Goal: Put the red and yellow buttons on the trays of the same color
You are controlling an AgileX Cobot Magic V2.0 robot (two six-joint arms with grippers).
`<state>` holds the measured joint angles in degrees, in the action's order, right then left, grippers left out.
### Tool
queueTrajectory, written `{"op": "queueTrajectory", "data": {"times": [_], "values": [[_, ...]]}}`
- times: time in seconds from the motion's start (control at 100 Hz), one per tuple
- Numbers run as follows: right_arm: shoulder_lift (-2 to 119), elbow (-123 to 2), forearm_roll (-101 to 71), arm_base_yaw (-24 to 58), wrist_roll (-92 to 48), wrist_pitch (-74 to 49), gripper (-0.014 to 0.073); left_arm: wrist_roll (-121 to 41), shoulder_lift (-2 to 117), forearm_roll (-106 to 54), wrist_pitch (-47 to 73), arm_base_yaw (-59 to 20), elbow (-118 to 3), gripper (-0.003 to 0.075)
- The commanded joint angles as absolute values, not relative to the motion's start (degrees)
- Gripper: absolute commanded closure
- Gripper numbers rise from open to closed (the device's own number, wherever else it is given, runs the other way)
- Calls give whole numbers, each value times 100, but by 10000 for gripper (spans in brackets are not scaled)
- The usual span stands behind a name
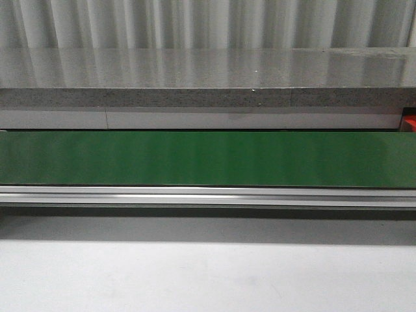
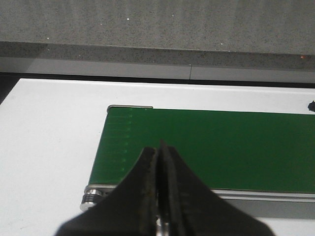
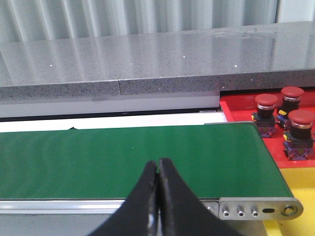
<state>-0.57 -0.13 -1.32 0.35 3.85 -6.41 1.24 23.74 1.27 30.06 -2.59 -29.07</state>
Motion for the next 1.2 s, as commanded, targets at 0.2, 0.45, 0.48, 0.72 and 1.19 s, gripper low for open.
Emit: {"op": "queueTrajectory", "data": {"times": [0.2,0.45,0.48,0.72,1.19], "values": [[-152,47,-153,10,569,151,660,129,2400,100,2544,-312,-3050,741],[-152,47,-153,10,569,87,660,129,2400,100,2544,-312,-3050,741],[-152,47,-153,10,569,87,660,129,2400,100,2544,-312,-3050,741],[-152,47,-153,10,569,87,660,129,2400,100,2544,-312,-3050,741],[-152,47,-153,10,569,87,660,-62,2377,646,2528,-312,-2880,741]]}}
